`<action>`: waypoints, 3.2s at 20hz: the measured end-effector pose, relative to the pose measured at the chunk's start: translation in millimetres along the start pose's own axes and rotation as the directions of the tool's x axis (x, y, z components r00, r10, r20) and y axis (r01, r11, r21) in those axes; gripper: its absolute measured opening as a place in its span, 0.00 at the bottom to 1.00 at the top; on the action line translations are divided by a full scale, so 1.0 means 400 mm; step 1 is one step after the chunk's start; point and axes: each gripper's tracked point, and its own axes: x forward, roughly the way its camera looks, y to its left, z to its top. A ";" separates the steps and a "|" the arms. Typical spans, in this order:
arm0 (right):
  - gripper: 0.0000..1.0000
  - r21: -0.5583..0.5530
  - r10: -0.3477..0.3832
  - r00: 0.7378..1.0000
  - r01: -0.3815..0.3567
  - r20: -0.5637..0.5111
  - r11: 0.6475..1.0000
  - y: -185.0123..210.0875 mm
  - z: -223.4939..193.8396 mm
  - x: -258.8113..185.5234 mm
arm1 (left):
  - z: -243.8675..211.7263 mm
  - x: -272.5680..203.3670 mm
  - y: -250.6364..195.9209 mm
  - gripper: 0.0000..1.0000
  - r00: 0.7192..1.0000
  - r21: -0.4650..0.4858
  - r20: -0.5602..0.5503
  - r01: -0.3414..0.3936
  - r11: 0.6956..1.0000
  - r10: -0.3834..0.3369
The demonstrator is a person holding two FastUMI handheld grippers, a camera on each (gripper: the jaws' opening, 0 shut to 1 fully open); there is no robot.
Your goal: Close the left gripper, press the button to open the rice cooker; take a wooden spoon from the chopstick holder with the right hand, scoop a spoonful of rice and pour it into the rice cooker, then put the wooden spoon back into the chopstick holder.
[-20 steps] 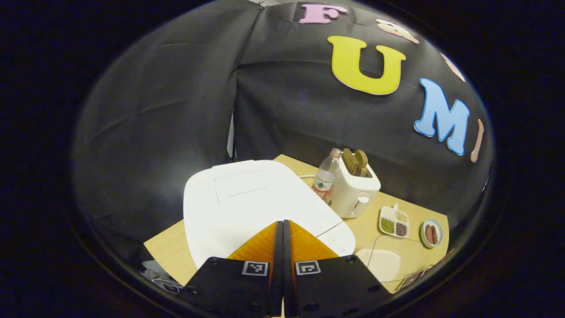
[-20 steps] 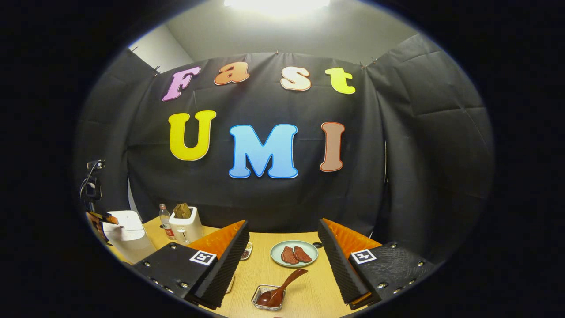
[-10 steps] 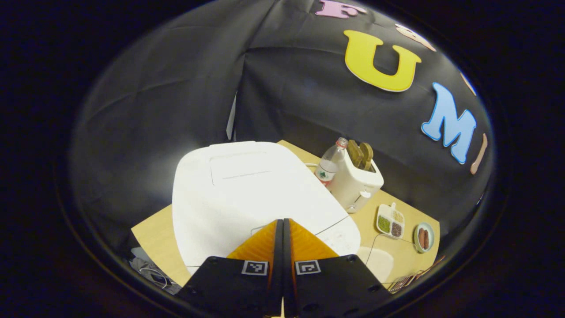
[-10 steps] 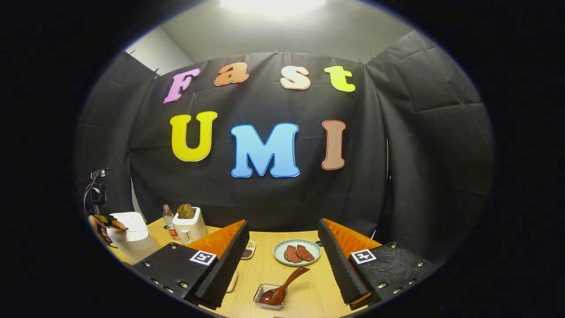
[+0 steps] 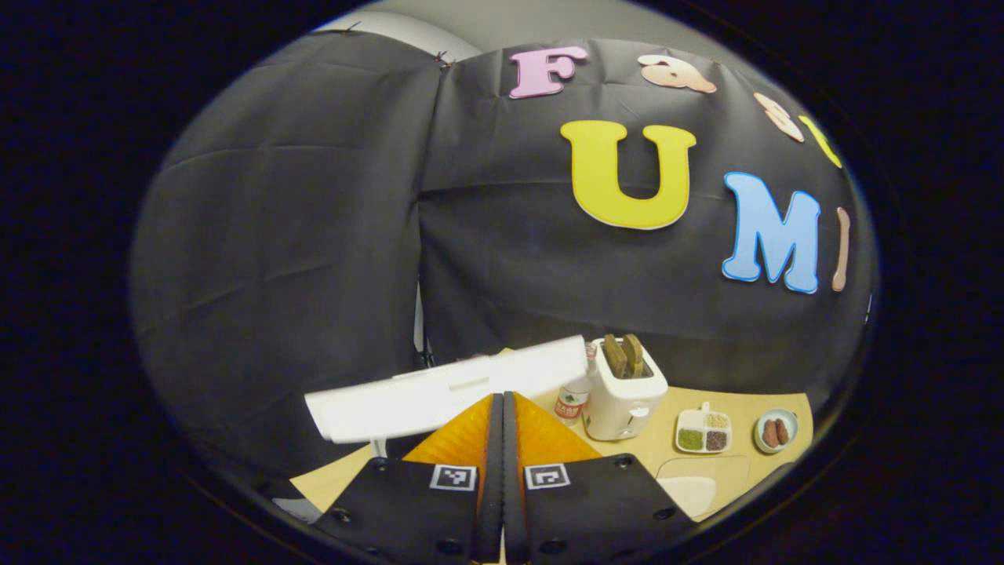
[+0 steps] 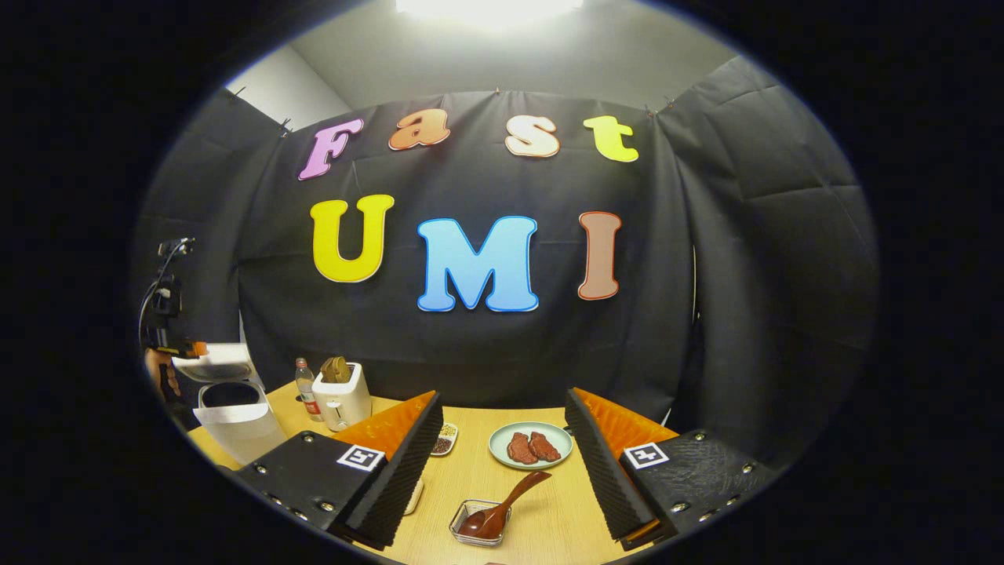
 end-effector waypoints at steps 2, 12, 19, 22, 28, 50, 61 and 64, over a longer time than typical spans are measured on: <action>0.95 0.008 0.001 1.000 -0.001 0.000 1.000 0.001 0.001 0.002 | 0.009 -0.018 -0.018 0.09 1.000 -0.008 0.006 0.020 1.000 -0.020; 0.95 0.044 -0.047 0.993 0.052 -0.104 0.998 -0.075 -0.089 0.051 | 0.088 -0.271 -0.231 0.99 0.943 0.050 0.242 0.222 0.974 -0.227; 0.95 0.104 -0.030 0.955 0.063 -0.295 0.993 -0.098 -0.242 0.121 | 0.101 -0.406 -0.391 0.99 0.897 0.140 0.253 0.336 0.931 -0.362; 0.95 0.139 -0.031 0.922 0.092 -0.386 0.986 -0.113 -0.323 0.150 | 0.095 -0.433 -0.422 1.00 0.892 0.178 0.246 0.343 0.922 -0.379; 0.96 0.153 -0.015 0.868 0.104 -0.496 0.983 -0.116 -0.474 0.223 | 0.097 -0.442 -0.447 0.99 0.895 0.208 0.234 0.336 0.919 -0.380; 0.10 0.269 0.151 0.865 -0.019 -0.478 0.963 0.026 -0.493 0.238 | 0.082 -0.393 -0.425 0.99 0.886 0.167 0.225 0.374 0.912 -0.405; 0.04 0.285 0.265 0.910 -0.175 -0.319 0.942 0.196 -0.189 0.243 | 0.094 -0.380 -0.324 0.99 0.882 0.148 0.233 0.384 0.911 -0.409; 0.04 0.267 0.314 0.897 -0.235 -0.310 0.935 0.300 -0.180 0.274 | 0.086 -0.368 -0.287 0.97 0.888 0.146 0.222 0.379 0.914 -0.404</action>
